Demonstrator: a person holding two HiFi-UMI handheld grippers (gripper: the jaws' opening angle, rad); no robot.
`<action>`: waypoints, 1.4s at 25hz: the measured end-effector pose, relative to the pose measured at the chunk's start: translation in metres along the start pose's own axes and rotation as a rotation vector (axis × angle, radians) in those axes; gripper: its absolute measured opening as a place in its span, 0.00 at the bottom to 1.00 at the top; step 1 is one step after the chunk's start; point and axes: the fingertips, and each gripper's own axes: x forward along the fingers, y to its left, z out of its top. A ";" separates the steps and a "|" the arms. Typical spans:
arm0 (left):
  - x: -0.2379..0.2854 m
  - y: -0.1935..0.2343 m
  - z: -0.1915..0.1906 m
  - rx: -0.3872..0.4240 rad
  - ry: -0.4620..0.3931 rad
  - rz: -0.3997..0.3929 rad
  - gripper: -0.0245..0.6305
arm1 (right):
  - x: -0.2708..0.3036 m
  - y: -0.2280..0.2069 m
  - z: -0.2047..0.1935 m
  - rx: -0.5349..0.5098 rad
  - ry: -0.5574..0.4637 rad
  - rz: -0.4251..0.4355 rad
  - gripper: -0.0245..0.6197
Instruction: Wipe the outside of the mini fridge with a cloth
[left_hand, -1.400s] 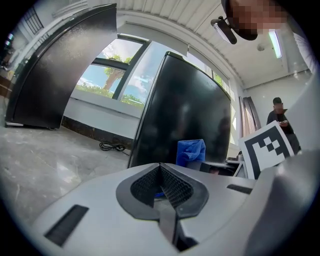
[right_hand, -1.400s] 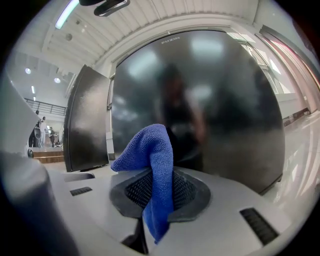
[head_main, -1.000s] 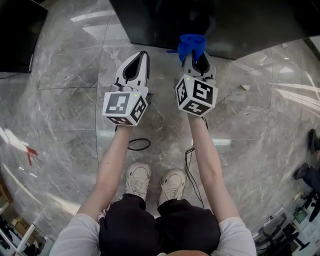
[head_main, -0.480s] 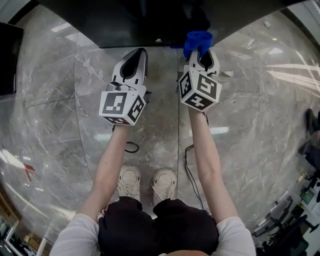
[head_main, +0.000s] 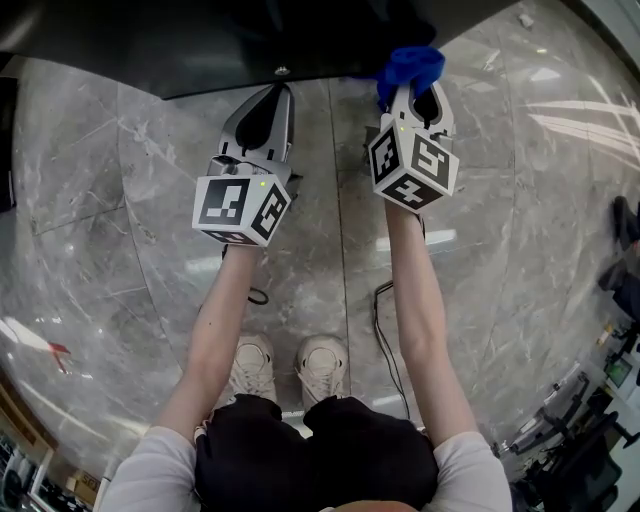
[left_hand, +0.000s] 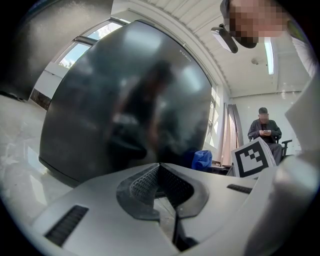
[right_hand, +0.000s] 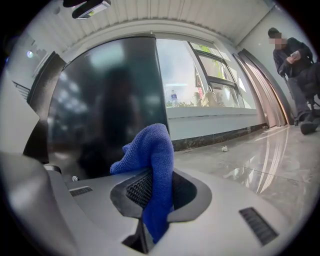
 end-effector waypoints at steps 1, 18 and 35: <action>0.001 0.001 -0.001 -0.003 0.001 0.003 0.04 | 0.001 -0.003 0.000 0.006 0.000 -0.003 0.16; 0.002 -0.007 -0.010 -0.012 0.015 -0.002 0.04 | 0.016 -0.054 -0.008 0.113 0.051 -0.113 0.16; -0.069 0.007 0.059 0.070 -0.071 0.085 0.04 | -0.088 0.045 0.021 0.142 0.033 0.090 0.16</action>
